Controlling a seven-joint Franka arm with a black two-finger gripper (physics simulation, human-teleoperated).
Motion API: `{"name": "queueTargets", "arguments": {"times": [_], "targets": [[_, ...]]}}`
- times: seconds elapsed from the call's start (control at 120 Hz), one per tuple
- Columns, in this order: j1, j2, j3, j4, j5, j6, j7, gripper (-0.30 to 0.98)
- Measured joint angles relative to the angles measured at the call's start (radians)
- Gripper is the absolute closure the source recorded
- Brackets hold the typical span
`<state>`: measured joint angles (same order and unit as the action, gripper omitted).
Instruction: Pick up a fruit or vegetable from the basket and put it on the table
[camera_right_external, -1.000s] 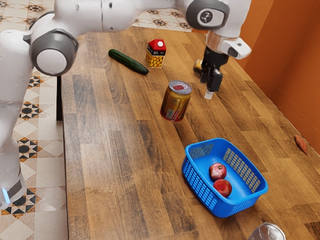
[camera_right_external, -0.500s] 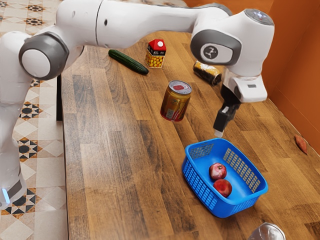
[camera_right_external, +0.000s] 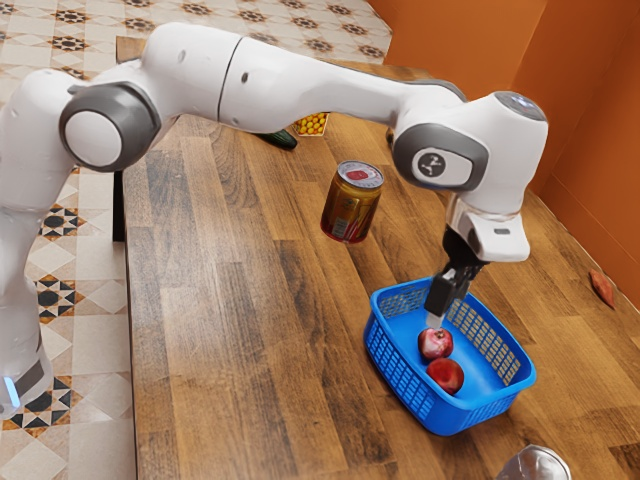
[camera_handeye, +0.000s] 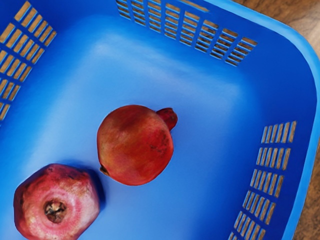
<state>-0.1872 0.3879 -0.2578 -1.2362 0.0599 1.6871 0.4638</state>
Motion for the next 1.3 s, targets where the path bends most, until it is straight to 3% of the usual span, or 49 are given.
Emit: {"name": "queueTargets", "arguments": {"times": [0.525, 1.3], "targets": [[-0.02, 0.174, 0.002, 0.091, -0.006, 0.057, 0.01, 0.0], [-0.02, 0.257, 0.001, 0.107, -0.008, 0.066, 0.006, 0.0]]}}
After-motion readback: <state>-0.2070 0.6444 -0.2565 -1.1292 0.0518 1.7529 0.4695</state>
